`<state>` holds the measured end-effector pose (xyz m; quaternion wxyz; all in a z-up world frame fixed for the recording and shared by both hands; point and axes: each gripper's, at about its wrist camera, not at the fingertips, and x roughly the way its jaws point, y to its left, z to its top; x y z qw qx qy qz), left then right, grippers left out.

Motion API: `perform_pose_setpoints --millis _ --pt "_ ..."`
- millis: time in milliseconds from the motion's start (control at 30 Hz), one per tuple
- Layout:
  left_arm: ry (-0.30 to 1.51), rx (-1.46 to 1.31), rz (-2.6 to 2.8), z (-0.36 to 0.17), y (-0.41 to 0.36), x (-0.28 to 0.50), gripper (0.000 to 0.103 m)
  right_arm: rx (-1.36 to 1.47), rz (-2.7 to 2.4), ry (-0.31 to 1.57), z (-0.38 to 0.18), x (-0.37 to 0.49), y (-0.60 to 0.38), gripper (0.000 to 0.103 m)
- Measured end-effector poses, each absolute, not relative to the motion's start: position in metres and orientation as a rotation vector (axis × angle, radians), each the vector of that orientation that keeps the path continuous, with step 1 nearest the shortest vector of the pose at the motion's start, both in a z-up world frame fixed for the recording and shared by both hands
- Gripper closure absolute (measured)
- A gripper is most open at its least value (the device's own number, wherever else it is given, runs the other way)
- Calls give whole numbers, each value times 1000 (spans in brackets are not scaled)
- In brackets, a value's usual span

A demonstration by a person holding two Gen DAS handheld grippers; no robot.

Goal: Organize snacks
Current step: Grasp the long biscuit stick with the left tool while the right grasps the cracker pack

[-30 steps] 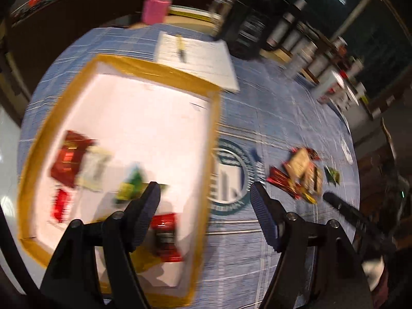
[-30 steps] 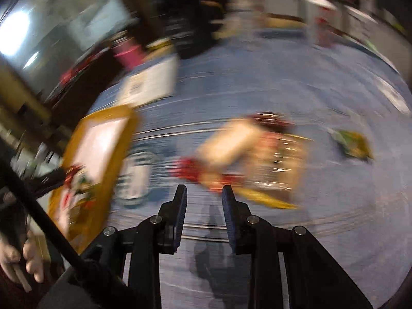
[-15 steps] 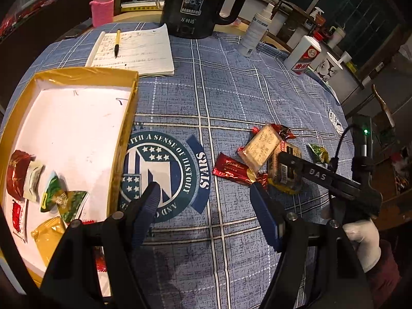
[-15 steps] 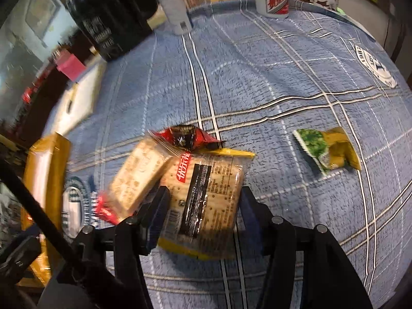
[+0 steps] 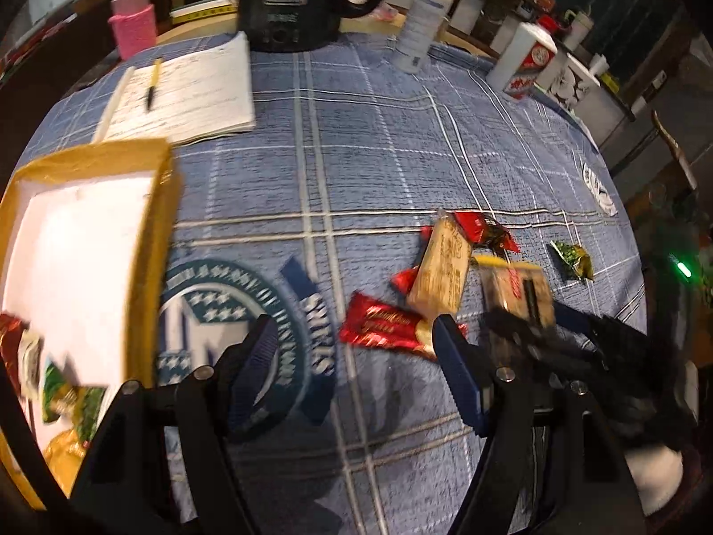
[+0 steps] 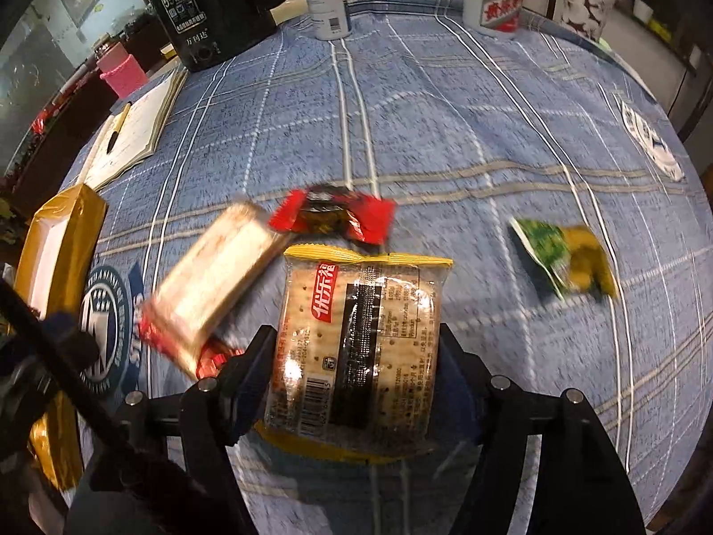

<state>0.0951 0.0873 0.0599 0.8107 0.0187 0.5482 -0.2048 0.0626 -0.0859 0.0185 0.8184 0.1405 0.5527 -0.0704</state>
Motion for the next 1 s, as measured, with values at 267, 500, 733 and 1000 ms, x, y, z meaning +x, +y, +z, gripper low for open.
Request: perform_pose_setpoints --millis 267,500,733,1000 --pt "1171 197 -470 38 29 110 30 344 -142 1178 23 23 -103 33" --pt "1148 265 -486 33 3 102 31 346 -160 1157 27 1 -116 33" --pt "1154 353 -507 22 -21 96 46 370 -161 1155 25 -5 -122 33" --pt "1129 323 -498 24 -23 98 82 372 -145 1152 25 -6 -121 33"
